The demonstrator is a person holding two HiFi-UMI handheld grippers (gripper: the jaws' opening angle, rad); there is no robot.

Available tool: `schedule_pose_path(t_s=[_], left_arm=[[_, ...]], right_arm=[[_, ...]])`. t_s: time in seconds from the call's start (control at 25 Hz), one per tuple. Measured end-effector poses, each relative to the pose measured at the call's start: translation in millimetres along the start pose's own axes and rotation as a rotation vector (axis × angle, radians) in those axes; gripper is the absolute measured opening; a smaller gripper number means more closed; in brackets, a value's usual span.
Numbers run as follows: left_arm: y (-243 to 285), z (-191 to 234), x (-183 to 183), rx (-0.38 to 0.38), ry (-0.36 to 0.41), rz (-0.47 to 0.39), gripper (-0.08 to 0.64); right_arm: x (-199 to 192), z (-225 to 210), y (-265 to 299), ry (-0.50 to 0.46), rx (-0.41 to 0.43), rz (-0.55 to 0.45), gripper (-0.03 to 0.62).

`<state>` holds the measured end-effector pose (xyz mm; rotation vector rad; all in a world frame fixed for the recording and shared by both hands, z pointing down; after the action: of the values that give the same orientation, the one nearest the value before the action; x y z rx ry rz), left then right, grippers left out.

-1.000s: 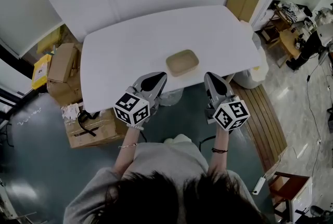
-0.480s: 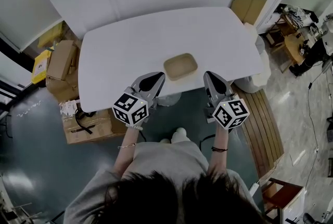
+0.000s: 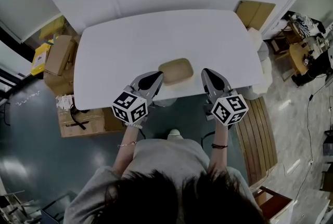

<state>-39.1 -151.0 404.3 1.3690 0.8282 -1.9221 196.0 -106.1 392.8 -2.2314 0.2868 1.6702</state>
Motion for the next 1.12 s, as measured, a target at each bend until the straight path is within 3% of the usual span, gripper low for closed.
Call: schedule_pose_path(t_s=[0.48,1.12], left_arm=[[13.3,14.6,-16.5,0.086,-0.017,0.038,-0.005],[26.2,60.2,-55.0,0.121,-0.109,0.150,-0.005]], right_arm=[[-24.9,-27.3,29.8,0.052,0.066,0.099,0.012],[-71.1,-56.1,72.2,0.098,0.042,0.242,0.012]])
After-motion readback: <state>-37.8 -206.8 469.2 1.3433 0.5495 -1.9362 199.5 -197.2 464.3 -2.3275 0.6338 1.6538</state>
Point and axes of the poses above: the fingertips, and each gripper's own axes: y forward along the fingers, z to its left, x out of its top, the point moved 7 cm from there along -y, backward along the fingers, and after that the axes turned 13 degrees about -z, right-handed, at the moved point
